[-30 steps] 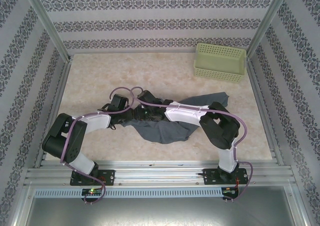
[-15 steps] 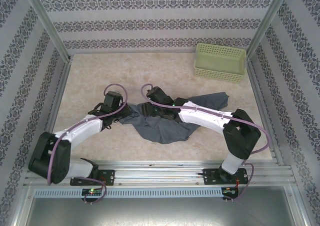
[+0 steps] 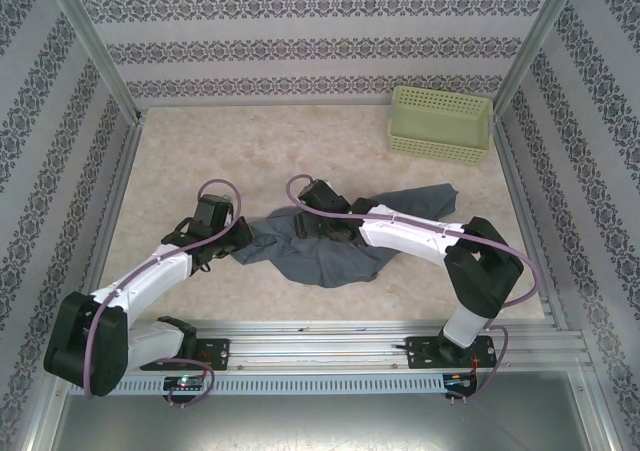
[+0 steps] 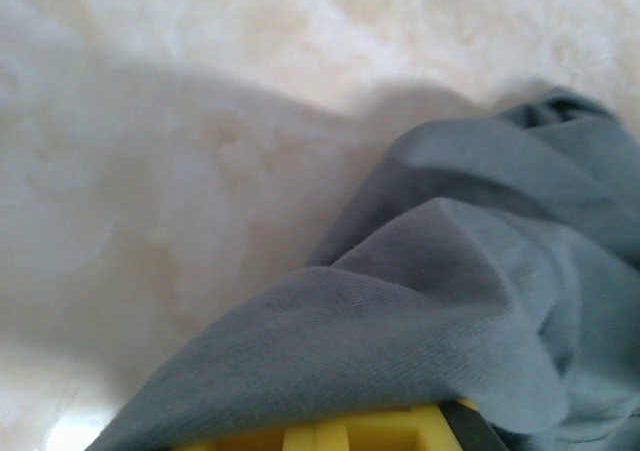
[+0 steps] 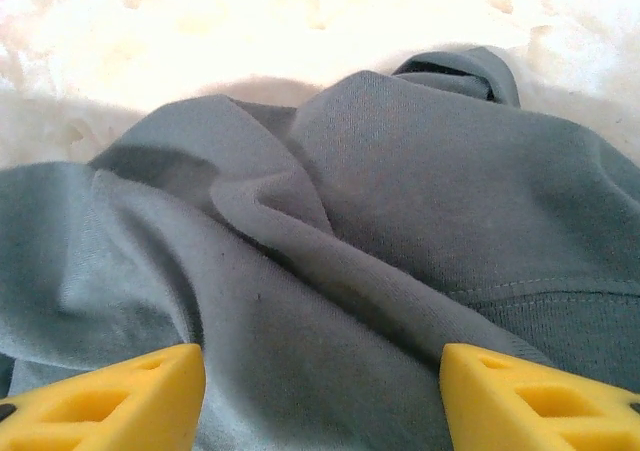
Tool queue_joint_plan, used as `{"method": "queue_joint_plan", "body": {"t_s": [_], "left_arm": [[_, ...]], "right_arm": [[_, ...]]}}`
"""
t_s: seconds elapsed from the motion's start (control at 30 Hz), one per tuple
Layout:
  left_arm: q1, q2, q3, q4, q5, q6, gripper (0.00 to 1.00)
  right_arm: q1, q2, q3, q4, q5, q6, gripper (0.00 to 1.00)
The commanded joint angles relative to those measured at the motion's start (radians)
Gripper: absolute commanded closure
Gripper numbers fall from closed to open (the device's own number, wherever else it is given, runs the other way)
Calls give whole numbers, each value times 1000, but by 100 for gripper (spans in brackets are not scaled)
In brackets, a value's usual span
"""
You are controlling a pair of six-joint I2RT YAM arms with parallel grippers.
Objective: Fold the inside-out t-shirt
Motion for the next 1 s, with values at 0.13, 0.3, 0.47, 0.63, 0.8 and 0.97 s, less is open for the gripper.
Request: {"method": "queue_joint_plan", "body": {"t_s": [0.13,0.3,0.47,0.63,0.8,0.97], "left_arm": [[56,-84,-6,-176,16,14,100],[56,-165,2,-287,-13,37,100],[56,-214,-28,-281,32,12,100],[58,-187,-41,-272,40,13,100],[59,-281,-89,-237,14,-9,100],[59,-257,-101,-234,42,2,100]], "right_arm": [[-37,20,6,-137,160,16,35],[-56,51,46,-203,194,34,35],[-57,96,96,-236,210,47,34],[-71,61,72,-218,198,40,30],[-151,83,82,-286,112,59,22],[-166,104,61,-206,-15,82,20]]}}
